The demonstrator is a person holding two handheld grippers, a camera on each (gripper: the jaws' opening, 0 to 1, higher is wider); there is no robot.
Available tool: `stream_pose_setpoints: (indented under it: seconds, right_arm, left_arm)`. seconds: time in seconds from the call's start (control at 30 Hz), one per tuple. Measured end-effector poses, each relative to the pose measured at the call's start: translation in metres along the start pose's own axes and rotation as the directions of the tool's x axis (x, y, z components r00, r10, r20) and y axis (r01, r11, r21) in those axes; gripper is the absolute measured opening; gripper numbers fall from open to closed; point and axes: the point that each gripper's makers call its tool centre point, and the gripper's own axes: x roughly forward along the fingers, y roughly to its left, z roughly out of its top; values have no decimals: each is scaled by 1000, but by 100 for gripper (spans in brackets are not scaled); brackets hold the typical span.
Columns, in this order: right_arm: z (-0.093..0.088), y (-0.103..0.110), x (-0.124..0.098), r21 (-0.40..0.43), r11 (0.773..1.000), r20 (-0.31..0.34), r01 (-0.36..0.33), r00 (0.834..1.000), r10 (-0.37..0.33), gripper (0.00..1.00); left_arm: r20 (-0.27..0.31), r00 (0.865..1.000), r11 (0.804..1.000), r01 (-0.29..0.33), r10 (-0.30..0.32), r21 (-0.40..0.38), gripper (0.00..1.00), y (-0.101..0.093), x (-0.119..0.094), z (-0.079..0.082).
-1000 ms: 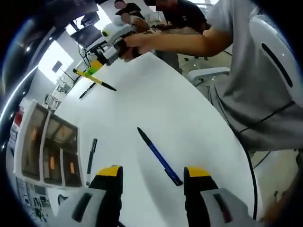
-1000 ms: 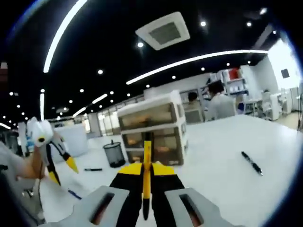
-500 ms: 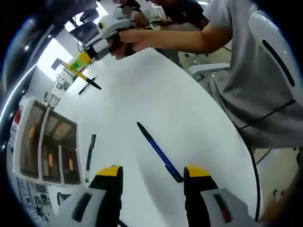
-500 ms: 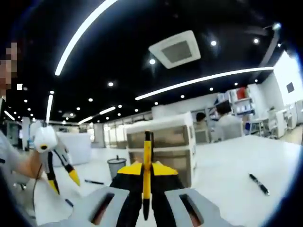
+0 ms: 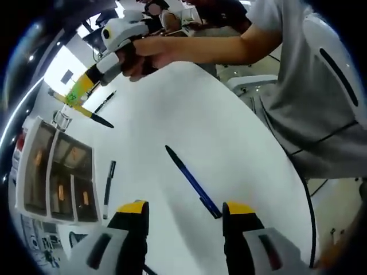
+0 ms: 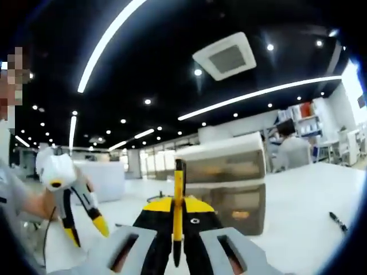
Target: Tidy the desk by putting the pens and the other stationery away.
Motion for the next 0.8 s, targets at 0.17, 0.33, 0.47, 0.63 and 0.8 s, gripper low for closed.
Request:
stream_pose_setpoints:
  seconds: [0.17, 0.33, 0.47, 0.63, 0.8]
  right_arm:
    - [-3, 18, 27, -15, 999, -9, -51, 999, 51, 3]
    - [-3, 27, 50, 1, 997, 15, -72, 997, 72, 3]
    - [-6, 35, 65, 15, 995, 21, -94, 995, 94, 3]
    - [-6, 40, 83, 5, 994, 22, -111, 994, 110, 3]
    - [-2, 42, 103, -26, 995, 36, -94, 995, 95, 3]
  left_arm:
    - [-20, 999, 1000, -28, 28, -7, 52, 5, -12, -9]
    - [-77, 997, 1000, -13, 12, -8, 52, -1, -21, -26]
    - [-81, 997, 1000, -7, 6, -6, 52, -2, -24, -28]
    - [-89, 996, 1000, 9, -9, 3, 52, -5, -24, -30]
    - [-120, 993, 1000, 27, -25, 10, 53, -10, -23, -37]
